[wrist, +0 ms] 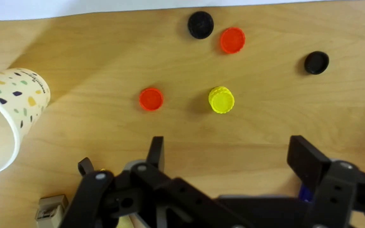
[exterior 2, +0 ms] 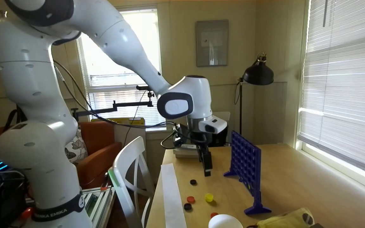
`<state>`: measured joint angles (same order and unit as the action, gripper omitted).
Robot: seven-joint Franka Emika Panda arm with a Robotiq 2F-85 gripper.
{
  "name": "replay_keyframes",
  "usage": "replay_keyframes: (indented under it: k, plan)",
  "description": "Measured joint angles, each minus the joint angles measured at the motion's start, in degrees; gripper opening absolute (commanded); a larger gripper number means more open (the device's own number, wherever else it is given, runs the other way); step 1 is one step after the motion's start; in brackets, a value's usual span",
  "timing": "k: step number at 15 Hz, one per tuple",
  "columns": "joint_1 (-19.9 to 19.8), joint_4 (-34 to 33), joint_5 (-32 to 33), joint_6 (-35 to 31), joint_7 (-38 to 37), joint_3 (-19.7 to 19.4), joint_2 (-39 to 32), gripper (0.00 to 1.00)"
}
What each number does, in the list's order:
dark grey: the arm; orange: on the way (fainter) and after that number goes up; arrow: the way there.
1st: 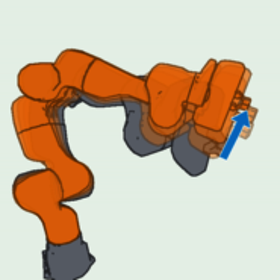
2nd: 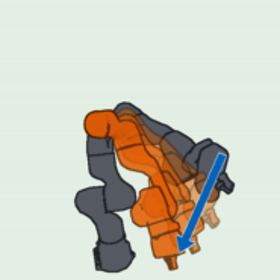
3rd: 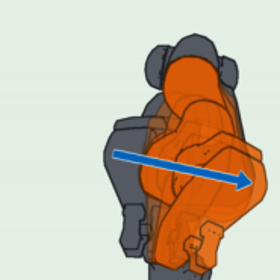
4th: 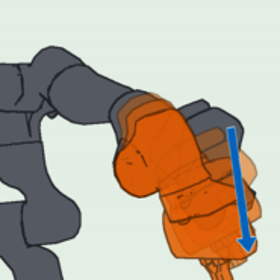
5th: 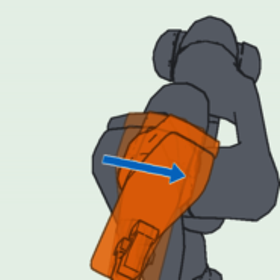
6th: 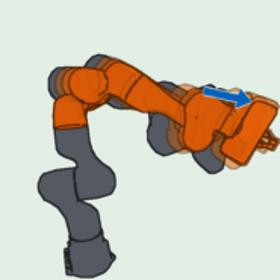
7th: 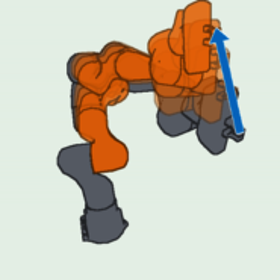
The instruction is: Put one yellow chip in the blue gameboard.
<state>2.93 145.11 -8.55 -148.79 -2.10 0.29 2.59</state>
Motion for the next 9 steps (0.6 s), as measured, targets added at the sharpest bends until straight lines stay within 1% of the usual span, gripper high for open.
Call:
replay_keyframes:
  k: [3,9]
  plan:
    - [0.01,-0.87,-0.54,-0.78,-0.96,0.57,-3.89,1.00]
    - [-0.01,-1.62,-0.63,-0.79,-1.06,0.58,-4.53,1.00]
